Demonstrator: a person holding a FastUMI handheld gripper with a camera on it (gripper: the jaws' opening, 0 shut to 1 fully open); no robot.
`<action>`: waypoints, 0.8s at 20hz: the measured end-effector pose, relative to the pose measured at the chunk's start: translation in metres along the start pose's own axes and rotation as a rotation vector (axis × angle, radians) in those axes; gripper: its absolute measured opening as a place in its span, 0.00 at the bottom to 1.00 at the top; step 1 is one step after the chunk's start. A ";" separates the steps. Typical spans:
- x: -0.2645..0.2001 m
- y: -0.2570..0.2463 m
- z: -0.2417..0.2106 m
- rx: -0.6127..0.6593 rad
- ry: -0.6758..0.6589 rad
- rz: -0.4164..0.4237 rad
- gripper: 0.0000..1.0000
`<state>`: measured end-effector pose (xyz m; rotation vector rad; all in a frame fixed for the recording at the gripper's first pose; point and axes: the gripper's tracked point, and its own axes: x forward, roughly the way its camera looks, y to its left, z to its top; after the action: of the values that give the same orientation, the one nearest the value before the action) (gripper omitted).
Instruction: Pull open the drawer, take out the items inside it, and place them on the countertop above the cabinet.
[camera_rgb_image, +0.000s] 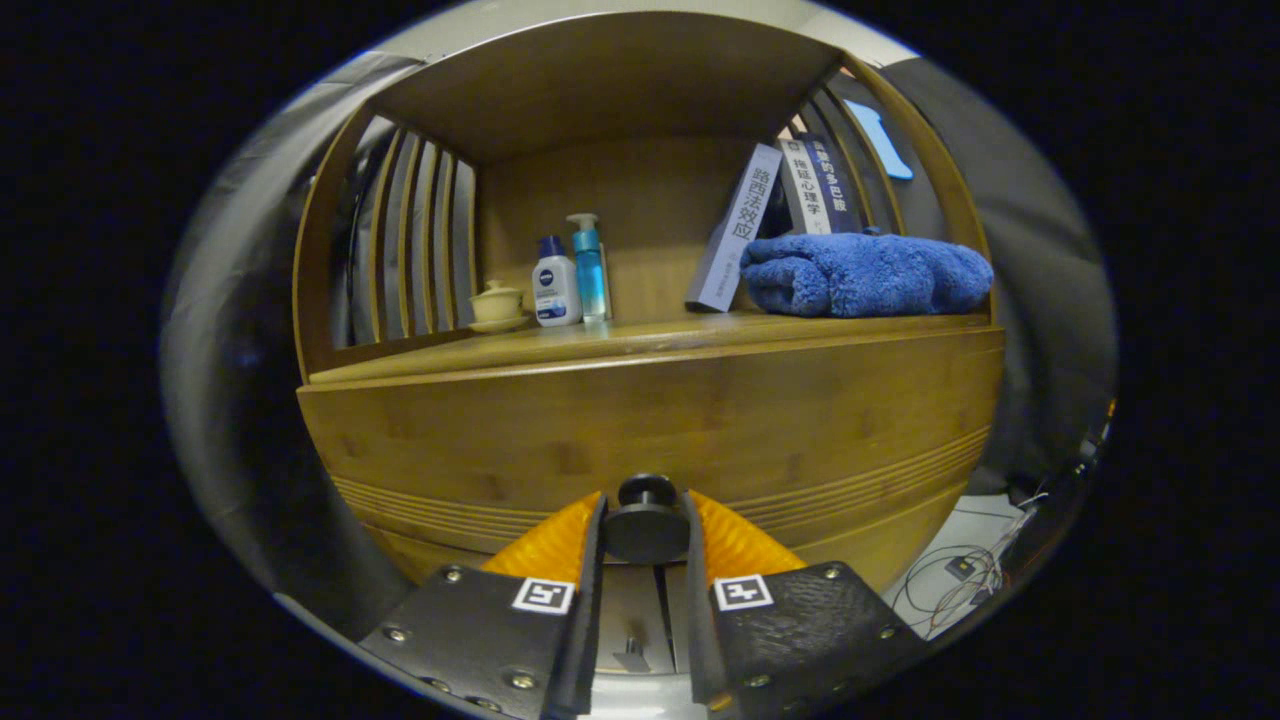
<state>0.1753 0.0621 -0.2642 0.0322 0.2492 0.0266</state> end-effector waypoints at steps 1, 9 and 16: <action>0.001 0.001 0.001 0.029 0.003 0.006 0.37; 0.002 0.002 0.001 -0.034 -0.003 0.037 0.37; -0.019 0.002 -0.005 -0.040 0.000 0.012 0.30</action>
<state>0.1560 0.0633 -0.2641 -0.0060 0.2485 0.0430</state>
